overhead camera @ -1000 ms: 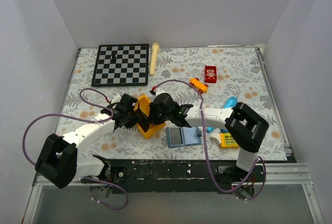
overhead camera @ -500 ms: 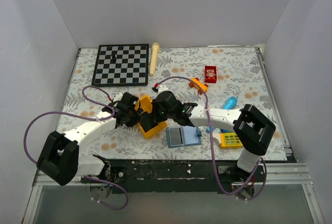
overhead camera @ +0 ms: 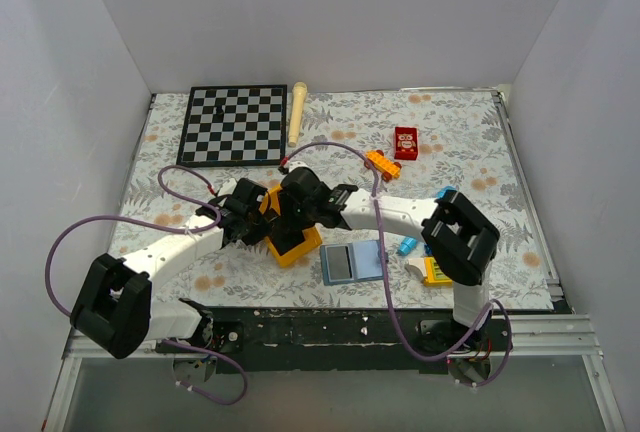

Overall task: Put the credit cards into the card holder
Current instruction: Pick up the credit card from the storage box.

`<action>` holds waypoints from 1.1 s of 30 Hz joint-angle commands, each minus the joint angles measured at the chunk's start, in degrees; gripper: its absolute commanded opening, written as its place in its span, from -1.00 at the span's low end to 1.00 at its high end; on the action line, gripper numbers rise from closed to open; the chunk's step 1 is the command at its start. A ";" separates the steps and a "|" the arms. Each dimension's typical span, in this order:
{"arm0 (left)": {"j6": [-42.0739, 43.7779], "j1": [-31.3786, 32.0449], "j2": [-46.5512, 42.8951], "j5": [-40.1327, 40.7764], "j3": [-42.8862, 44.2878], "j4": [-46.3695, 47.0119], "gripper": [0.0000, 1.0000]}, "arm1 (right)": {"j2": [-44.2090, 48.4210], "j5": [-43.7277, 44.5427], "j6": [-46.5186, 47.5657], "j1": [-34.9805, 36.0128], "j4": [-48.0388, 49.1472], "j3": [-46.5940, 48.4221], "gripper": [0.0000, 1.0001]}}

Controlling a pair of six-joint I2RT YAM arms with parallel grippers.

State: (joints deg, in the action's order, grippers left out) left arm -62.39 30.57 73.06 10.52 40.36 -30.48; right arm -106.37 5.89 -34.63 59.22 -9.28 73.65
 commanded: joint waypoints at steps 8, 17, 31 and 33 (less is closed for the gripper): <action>-2.21 0.28 -2.22 0.20 0.51 0.07 -1.00 | -10.17 8.25 0.62 1.42 -24.89 16.95 0.00; -4.14 0.37 -1.95 1.17 2.01 -2.13 -1.00 | -15.27 15.38 1.15 2.74 -33.61 22.60 0.21; -5.64 0.28 -3.53 -4.28 -5.46 9.02 -1.00 | -11.84 13.88 1.32 3.27 -29.12 13.89 -0.48; -5.37 0.28 -4.58 -5.16 -8.26 14.02 -1.00 | -12.46 15.63 1.23 3.36 -30.62 14.16 -0.32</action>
State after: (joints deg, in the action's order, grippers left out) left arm -67.31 30.92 70.59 8.93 36.36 -25.52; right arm -116.73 13.91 -33.98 61.14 -30.98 88.60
